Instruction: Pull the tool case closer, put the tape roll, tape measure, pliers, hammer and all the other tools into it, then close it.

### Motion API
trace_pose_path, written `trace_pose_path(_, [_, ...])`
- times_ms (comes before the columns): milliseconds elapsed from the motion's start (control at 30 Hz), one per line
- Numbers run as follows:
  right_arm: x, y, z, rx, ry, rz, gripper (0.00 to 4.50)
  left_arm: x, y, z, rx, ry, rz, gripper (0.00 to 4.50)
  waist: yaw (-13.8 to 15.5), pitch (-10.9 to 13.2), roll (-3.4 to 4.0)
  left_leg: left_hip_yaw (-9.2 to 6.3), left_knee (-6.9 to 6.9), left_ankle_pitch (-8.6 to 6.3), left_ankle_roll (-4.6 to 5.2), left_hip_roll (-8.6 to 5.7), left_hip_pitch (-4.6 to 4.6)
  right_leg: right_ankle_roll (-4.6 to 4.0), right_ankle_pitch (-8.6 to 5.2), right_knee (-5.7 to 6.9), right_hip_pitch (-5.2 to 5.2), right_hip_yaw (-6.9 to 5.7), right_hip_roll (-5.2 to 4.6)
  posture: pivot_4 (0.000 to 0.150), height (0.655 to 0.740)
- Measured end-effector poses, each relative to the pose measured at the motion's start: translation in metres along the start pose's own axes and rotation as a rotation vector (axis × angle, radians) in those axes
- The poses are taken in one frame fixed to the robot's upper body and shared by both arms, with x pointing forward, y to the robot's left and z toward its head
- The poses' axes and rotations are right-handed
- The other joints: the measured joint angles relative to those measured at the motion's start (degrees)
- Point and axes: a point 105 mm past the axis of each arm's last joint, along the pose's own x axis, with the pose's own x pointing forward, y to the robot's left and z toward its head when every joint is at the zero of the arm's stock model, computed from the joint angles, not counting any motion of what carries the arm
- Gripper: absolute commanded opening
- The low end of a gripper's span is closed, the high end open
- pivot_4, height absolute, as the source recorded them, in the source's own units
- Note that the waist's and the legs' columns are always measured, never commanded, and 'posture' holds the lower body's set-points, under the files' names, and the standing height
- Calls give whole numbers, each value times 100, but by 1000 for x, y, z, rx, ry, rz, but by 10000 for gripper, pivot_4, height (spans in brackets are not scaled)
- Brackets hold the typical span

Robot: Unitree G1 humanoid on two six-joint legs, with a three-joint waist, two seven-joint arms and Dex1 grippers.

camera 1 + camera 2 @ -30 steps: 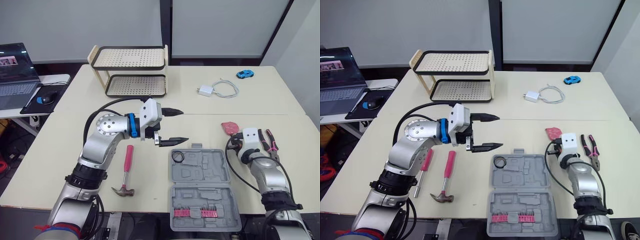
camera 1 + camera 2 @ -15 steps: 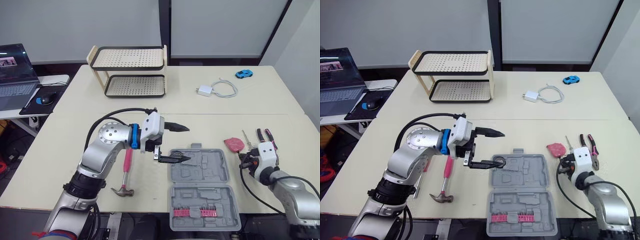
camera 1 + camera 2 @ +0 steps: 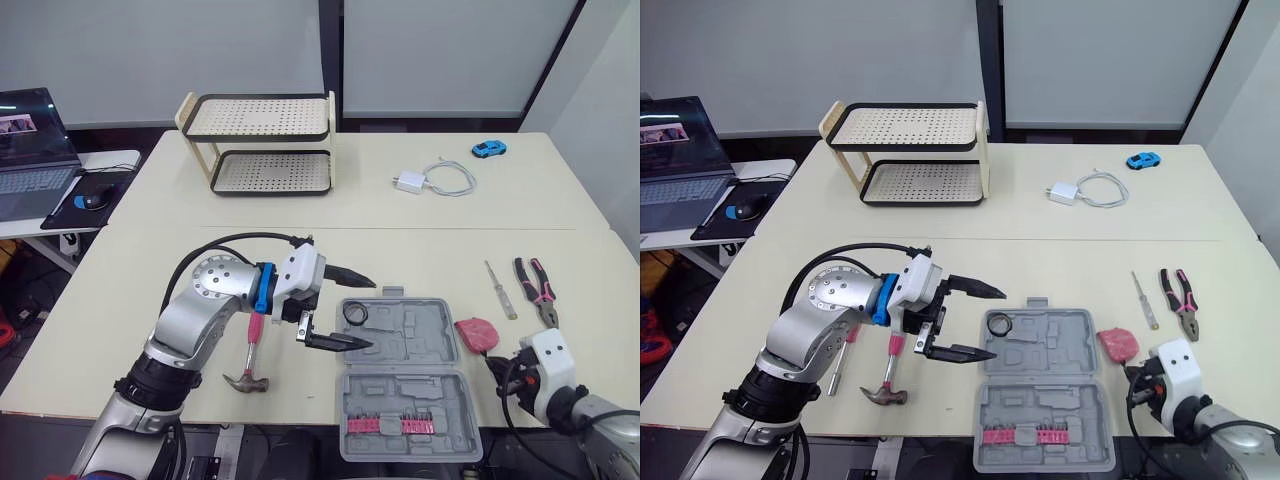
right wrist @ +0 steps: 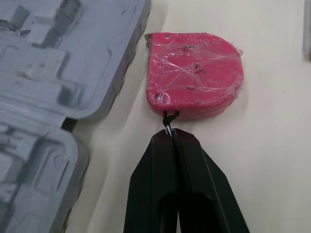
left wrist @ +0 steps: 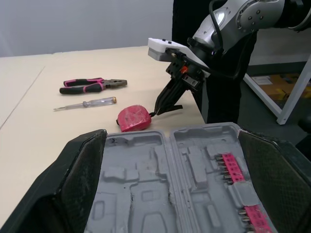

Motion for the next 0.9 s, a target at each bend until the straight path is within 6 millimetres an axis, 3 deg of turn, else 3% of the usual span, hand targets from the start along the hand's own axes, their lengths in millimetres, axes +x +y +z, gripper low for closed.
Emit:
trace_pose_path(200, [-18, 12, -13, 18, 44, 27, 410, 0, -7, -2, -13, 7, -19, 45000, 11, 0, 0, -1, -1, -1, 2, -1, 0, 0, 0, -3, 1, 0, 0, 1500, 7400])
trace_pose_path(567, [-34, 25, -38, 62, 133, 67, 410, 6, -19, 0, -32, -11, -56, 45000, 18, 0, 1, -5, -4, -2, 3, 0, 1, 1, -1, -4, 3, -3, 0, 1500, 7400])
trace_pose_path(900, [-39, 33, -39, 53, 140, 85, 410, 8, -22, 1, -42, -9, -54, 45000, 29, 0, 0, -5, -3, -2, 3, 0, 0, 1, -1, -4, 4, -3, 0, 1500, 7400])
